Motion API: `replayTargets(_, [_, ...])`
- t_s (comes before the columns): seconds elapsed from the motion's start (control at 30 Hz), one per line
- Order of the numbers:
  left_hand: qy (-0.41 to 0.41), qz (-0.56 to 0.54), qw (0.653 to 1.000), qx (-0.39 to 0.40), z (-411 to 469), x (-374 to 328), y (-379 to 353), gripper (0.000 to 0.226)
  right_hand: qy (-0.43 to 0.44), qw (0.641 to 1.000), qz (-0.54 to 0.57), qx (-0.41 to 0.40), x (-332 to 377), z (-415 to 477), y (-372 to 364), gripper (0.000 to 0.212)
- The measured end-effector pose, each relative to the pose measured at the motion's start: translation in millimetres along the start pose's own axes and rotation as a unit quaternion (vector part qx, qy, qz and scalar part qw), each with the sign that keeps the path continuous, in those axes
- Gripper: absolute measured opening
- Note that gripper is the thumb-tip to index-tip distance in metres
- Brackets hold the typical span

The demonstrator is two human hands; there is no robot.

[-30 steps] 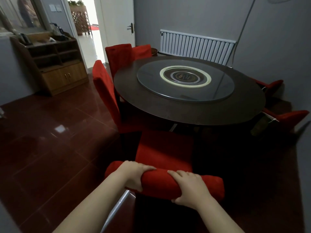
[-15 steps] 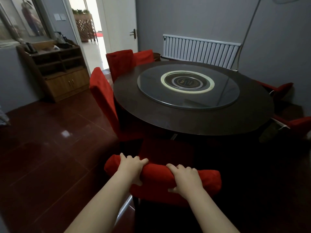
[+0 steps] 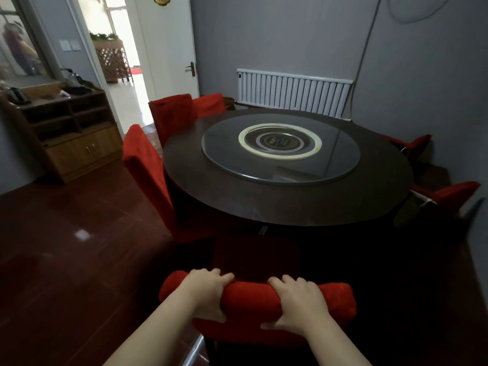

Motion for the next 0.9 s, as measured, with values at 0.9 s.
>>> replayTargets(0.9, [-0.269, 0.038, 0.955, -0.117, -13, 49, 0, 0.081, -0.106, 0.993, -0.009, 0.046, 58, -10, 25, 0.076])
Point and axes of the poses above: each hand's wrist, its own z-axis towards the middle knuckle, its own y-axis out of the back of the hand, x = y × z, the point moved 1 cm from there along z, towards the middle knuckle, and after that the axes turned 5 degrees about -x, right-handed, at the moved point
